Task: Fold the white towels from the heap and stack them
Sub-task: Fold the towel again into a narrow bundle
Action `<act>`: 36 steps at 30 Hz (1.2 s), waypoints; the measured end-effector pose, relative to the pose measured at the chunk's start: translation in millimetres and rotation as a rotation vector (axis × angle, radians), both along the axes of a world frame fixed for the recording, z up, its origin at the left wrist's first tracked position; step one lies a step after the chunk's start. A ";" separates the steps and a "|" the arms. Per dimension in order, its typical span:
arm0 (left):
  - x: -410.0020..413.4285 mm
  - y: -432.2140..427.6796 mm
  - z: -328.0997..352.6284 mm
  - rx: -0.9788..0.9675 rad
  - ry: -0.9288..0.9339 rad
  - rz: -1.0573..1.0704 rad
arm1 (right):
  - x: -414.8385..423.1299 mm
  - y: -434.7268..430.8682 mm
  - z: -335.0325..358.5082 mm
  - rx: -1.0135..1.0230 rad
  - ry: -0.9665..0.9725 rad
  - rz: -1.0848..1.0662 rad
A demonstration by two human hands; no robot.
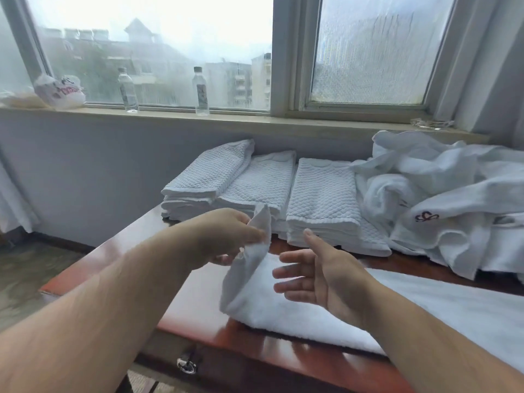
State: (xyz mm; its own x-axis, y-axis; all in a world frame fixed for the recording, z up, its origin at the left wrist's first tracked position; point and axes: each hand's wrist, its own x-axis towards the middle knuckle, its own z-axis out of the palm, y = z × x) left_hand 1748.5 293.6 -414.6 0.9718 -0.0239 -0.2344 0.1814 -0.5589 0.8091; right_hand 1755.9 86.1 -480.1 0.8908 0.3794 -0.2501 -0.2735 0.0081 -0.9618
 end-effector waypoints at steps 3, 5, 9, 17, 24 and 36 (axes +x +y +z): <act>0.3 -41.9 6.1 -0.047 -0.040 -0.094 | -1.7 -30.8 7.3 0.120 0.007 -0.024; 1.4 -75.2 9.7 -0.101 -0.055 -0.126 | -2.5 -57.6 12.1 0.166 -0.007 -0.035; 12.2 -145.8 2.0 -0.167 -0.039 -0.161 | -8.3 -112.2 15.2 0.229 0.006 -0.105; 13.4 -188.8 -61.0 -0.101 -0.137 -0.353 | -25.2 -203.4 -9.0 0.234 0.235 -0.168; 2.3 -153.5 -91.2 0.443 -0.677 -0.289 | -16.7 -197.5 -20.5 -0.407 0.062 -0.264; 8.4 -214.4 -66.0 0.445 -0.670 -0.551 | -35.4 -331.9 26.5 -0.347 0.002 -0.530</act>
State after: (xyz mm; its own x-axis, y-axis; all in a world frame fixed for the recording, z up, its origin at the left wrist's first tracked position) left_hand 1756.9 79.2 -480.6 0.7860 -0.5582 0.2657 -0.6182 -0.7069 0.3437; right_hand 1720.6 -245.8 -453.6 0.9349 -0.2170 -0.2808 -0.3193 -0.1691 -0.9325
